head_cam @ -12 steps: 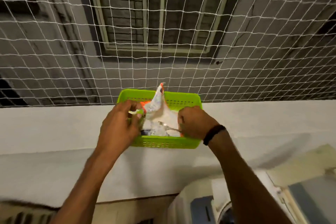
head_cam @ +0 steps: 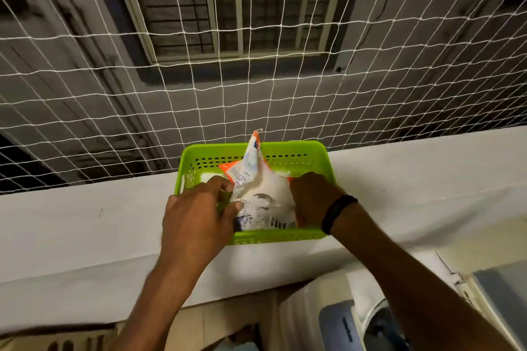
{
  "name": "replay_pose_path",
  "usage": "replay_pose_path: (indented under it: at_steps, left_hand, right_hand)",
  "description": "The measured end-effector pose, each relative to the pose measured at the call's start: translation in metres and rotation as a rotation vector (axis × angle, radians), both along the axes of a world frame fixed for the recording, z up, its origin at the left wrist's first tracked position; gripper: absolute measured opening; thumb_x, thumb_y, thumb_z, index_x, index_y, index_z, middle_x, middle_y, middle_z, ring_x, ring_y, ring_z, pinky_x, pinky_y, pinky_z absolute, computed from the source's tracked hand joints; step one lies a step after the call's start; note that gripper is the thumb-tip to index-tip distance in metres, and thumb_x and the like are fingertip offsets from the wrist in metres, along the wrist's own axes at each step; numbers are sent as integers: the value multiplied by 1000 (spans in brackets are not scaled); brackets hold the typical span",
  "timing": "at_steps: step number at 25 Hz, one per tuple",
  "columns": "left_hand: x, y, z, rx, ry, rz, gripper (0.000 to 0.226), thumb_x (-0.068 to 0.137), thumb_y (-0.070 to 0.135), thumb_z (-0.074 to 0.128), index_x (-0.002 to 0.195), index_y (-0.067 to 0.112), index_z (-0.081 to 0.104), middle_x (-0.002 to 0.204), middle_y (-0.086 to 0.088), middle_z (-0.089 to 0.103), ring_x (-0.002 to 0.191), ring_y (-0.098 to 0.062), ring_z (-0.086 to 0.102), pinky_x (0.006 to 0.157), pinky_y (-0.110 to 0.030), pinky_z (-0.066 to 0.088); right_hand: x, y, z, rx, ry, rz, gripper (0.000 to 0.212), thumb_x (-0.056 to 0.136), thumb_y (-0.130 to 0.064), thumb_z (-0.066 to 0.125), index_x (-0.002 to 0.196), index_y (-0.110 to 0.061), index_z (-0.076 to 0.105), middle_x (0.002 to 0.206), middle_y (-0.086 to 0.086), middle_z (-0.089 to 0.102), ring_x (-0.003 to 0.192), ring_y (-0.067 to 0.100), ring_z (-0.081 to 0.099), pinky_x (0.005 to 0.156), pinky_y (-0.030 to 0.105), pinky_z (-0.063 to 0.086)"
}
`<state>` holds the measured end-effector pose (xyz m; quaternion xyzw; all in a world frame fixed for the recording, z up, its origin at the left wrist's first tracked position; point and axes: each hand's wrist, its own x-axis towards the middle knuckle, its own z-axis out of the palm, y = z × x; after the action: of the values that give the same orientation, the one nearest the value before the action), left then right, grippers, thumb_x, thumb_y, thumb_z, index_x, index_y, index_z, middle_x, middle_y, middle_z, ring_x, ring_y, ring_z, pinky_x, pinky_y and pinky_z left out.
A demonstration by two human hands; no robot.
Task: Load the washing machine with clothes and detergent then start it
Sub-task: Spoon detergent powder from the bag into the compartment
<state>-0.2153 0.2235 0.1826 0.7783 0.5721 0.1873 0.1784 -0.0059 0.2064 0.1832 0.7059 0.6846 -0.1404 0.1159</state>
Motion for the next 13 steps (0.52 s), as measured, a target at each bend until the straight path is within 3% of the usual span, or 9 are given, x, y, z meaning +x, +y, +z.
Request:
replay_pose_path:
  at_steps: [4, 6, 9, 13]
  left_hand:
    - [4, 1, 7, -125, 201, -29, 39, 87, 62, 56, 110, 36, 38, 92, 8, 70, 95, -22, 66, 82, -34, 36]
    - [8, 3, 12, -204, 266, -11, 46, 86, 62, 56, 113, 33, 33, 90, 4, 68, 92, -27, 65, 78, -33, 39]
    - [13, 11, 16, -280, 299, 10, 51, 86, 57, 60, 117, 30, 31, 89, -1, 65, 90, -34, 65, 79, -36, 48]
    - [18, 17, 14, -383, 281, 7, 49, 86, 51, 63, 117, 35, 29, 92, 0, 64, 90, -33, 65, 80, -37, 53]
  right_hand:
    - [1, -10, 15, 124, 99, -74, 20, 92, -18, 51, 110, -14, 58, 115, 11, 59, 111, 34, 57, 89, 43, 51]
    - [3, -15, 23, 285, 135, -111, 14, 90, -25, 50, 102, -23, 57, 104, 8, 62, 99, 36, 61, 80, 42, 52]
    - [7, -22, 39, 428, 131, -184, 7, 88, -26, 52, 87, -20, 55, 87, 5, 68, 87, 36, 64, 72, 39, 52]
    - [23, -43, 69, 562, 279, -293, 4, 81, -26, 68, 78, -25, 66, 75, -7, 69, 78, 19, 64, 67, 29, 42]
